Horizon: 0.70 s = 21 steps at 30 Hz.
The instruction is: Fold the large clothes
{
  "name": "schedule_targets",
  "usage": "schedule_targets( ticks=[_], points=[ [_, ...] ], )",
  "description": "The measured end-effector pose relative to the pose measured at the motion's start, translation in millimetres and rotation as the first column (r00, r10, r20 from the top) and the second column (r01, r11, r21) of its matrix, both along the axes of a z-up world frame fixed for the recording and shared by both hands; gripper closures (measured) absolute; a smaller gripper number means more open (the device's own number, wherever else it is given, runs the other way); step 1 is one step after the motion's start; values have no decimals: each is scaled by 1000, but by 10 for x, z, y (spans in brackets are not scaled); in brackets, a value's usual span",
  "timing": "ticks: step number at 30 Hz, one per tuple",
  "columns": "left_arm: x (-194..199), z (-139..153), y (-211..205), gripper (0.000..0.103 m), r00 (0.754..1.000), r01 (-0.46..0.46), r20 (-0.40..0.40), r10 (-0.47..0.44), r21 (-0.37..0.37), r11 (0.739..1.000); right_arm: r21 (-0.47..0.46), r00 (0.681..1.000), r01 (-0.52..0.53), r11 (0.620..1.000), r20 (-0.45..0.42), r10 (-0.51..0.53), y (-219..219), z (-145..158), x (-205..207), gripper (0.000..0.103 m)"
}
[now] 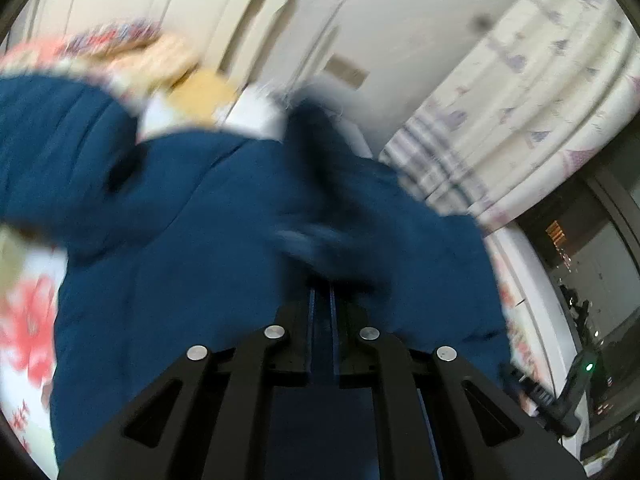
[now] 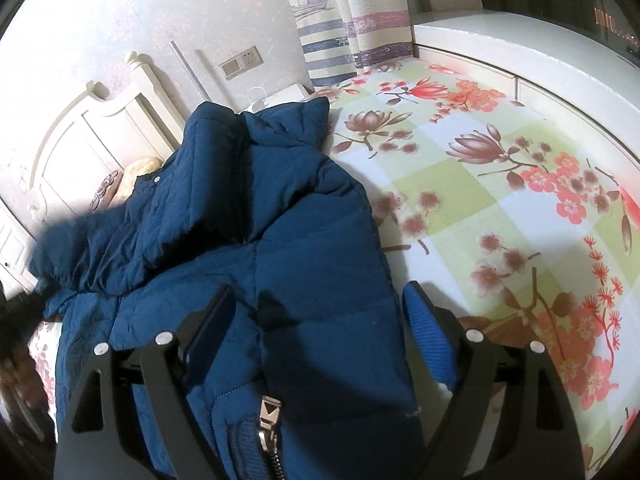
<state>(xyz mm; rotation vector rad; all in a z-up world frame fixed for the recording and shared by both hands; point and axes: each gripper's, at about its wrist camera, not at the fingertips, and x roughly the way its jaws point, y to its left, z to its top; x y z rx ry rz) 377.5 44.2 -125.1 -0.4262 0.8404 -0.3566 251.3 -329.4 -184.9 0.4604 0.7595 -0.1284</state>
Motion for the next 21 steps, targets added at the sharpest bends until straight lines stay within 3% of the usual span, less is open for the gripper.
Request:
schedule_targets(
  ticks=[1, 5, 11, 12, 13, 14, 15, 16, 18, 21],
  points=[
    [-11, -61, 78, 97, 1000, 1, -21, -1, -15, 1000, -3, 1000, 0, 1000, -2, 0, 7, 2, 1, 18],
    [83, -302, 256, 96, 994, -4, -108, -18, -196, 981, -13, 1000, 0, 1000, -7, 0, 16, 2, 3, 18],
    [114, -441, 301, 93, 989, -28, -149, -22, -323, 946, -15, 1000, -2, 1000, -9, 2, 4, -4, 13, 18],
    [102, -467, 337, 84, 987, -38, -157, -21, -362, 931, -16, 1000, -2, 1000, -9, 2, 2, -4, 13, 18],
    [76, -485, 390, 59, 987, -47, -162, -19, -393, 918, -16, 1000, -3, 1000, -9, 2, 4, -4, 15, 18],
    [42, -495, 445, 48, 989, -60, -150, -13, -471, 880, -16, 1000, -2, 1000, -9, 2, 4, -4, 14, 18],
    [-9, -467, 497, 29, 992, -71, -122, 6, -538, 840, -15, 1000, -2, 1000, -8, 2, 5, -3, 12, 18],
    [-58, -396, 520, 15, 994, -87, -106, 35, -538, 839, -14, 1000, -2, 1000, -8, 2, 5, -3, 11, 18],
    [-124, -260, 507, 14, 990, -134, -93, 103, -436, 890, -14, 1000, -2, 1000, -8, 1, 10, -4, 13, 18],
    [-105, -240, 445, 13, 983, -167, -120, 135, -308, 937, -14, 1000, -2, 1000, -8, 2, 6, -6, 10, 18]
  ],
)
